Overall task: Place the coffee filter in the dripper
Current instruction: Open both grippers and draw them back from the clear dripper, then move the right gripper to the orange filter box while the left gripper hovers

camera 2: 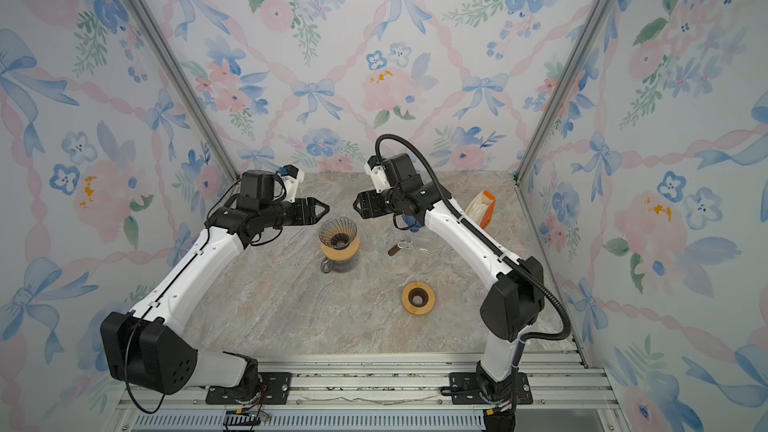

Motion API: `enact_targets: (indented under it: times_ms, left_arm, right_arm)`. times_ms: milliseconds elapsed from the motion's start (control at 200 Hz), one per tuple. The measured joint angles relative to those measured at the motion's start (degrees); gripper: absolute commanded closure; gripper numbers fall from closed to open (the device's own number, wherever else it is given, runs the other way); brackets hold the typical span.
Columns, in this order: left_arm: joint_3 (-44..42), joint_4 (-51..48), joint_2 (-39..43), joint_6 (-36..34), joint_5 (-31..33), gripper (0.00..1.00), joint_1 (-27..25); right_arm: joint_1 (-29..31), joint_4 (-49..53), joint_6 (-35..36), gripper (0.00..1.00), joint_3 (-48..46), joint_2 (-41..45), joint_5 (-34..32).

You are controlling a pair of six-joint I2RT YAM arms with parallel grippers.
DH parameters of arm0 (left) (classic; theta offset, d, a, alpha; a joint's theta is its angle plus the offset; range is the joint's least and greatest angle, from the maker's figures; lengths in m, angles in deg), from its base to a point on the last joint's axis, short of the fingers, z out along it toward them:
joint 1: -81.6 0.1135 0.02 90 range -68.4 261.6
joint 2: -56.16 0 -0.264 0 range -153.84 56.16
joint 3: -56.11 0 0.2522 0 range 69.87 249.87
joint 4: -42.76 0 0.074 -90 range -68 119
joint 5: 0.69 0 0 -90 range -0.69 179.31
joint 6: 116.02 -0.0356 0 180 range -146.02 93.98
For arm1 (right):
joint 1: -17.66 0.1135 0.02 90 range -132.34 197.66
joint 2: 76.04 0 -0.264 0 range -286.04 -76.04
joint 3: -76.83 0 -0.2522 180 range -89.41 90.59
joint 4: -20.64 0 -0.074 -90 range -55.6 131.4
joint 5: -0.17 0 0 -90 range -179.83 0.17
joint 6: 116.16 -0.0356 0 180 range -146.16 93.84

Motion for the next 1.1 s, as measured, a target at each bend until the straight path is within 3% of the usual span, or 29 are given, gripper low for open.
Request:
enact_targets:
  times_ms: [125, 250, 390, 720, 1100]
  left_arm:
    - [-0.1, 0.0, 1.9, -1.0, 0.2, 0.15, -1.9]
    - [-1.3, 0.2, 4.2, -2.5, 1.2, 0.11, -4.1]
    - [-4.4, 0.5, 7.3, -5.0, 1.8, 0.10, -6.8]
    - [-12.2, 5.1, 14.0, -7.1, 2.1, 0.10, -11.2]
    - [-22.0, 11.4, 19.3, -6.1, 2.8, 0.09, -14.3]
  right_arm:
    - [-0.6, -0.2, 1.5, 0.21, -2.3, 1.5, -1.7]
    - [-1.0, -0.9, 3.4, 0.08, -7.1, 4.1, -3.8]
    - [-1.4, -2.0, 5.1, 0.00, -14.4, 9.7, -6.0]
    - [-4.3, -2.1, 3.7, 0.03, -25.0, 22.0, -7.3]
    - [-9.2, 5.9, -0.9, 0.02, -34.9, 35.5, -6.3]
